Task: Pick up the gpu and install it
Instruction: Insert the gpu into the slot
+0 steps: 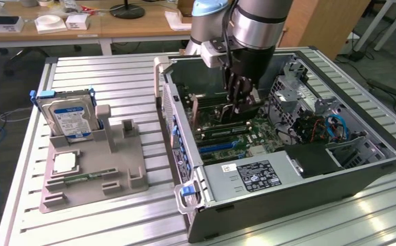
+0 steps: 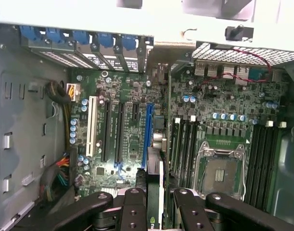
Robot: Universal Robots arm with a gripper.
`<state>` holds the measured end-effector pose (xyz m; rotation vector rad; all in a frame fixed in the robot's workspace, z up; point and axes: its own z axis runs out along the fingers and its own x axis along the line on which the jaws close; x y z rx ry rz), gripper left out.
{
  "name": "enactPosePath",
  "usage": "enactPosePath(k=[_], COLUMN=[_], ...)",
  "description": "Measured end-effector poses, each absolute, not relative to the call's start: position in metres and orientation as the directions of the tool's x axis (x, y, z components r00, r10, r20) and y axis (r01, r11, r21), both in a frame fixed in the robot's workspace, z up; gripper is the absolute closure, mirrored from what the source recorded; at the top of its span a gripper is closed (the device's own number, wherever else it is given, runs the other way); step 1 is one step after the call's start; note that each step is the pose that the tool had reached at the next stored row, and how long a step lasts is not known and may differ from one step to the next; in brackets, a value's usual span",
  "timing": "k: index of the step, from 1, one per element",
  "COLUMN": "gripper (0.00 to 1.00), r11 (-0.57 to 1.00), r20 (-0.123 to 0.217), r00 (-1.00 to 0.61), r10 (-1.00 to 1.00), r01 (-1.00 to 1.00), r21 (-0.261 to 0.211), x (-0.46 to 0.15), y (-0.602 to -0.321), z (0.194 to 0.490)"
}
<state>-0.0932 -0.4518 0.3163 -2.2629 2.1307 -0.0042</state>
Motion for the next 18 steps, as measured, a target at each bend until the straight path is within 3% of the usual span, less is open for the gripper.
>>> enactPosePath(k=[18], gripper=[0.73], r11=[-0.06], r20=[-0.021], r00=[0.061], r10=[-0.998], r01=[-0.998], r21=[-0.026], x=[-0.097], y=[-0.454], z=[0.3])
